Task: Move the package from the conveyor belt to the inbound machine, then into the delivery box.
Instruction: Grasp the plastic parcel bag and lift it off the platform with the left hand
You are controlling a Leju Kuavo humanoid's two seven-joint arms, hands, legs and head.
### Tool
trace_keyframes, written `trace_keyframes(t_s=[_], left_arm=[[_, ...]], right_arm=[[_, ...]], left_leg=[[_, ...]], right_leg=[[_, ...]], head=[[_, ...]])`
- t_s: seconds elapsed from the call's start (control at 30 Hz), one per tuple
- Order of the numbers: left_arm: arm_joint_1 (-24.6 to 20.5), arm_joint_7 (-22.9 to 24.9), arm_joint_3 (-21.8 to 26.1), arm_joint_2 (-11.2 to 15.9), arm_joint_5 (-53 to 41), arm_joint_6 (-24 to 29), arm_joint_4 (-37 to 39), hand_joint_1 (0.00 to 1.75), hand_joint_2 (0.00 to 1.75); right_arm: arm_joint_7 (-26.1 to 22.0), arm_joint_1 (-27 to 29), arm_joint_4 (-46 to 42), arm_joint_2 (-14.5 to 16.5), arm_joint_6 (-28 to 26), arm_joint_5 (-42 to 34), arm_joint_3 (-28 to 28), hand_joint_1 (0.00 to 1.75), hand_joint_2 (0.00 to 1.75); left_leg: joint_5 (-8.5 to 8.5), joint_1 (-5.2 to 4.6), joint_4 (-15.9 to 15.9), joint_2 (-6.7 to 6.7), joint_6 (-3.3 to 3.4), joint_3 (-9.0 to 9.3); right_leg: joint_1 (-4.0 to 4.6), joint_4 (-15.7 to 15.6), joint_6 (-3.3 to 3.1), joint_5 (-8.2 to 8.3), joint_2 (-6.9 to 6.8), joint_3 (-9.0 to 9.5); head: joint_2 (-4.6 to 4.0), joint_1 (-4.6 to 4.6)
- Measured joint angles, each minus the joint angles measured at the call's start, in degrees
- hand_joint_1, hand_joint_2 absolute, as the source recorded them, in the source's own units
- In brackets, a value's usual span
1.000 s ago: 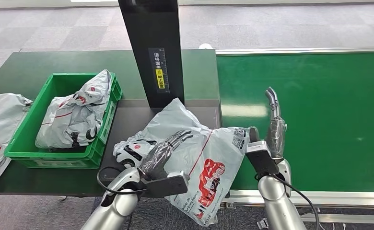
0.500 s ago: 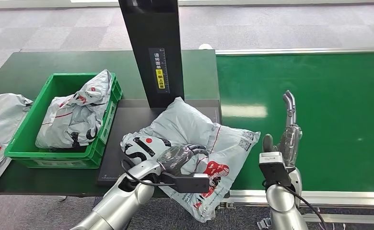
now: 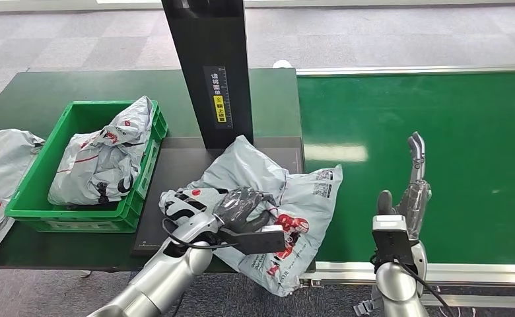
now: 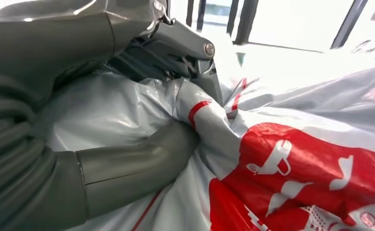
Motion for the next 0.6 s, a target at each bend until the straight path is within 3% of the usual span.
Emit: trace_keyframes(t_s=[0.23,0.6], left_arm=[[3.0,-0.5,1.0,2.8,-5.3,8.4,-12.8,1.75,1.75],[6.8,4.3,6.3,9.4,-15.2,17.3,-34.0,1.75,1.75]], right_arm=[[0.0,0.5,-0.2,0.0,0.6,-0.3,-1.5,0.00,0.00],[-0.5,0.5,-0.3,0.0,3.1,-0.8,-3.2,0.00,0.00]], left_leg=[[0.00,0.00,0.0,0.00,0.00,-0.05],[0.00,0.01,0.0,0.00,0.00,-0.06]], right_leg=[[0.00,0.0,0.00,-0.01,0.00,-0.04],[0.02,0.0,-0.01,-0.01,0.00,-0.04]], head=[[0.00,0.01],[0.00,0.01]])
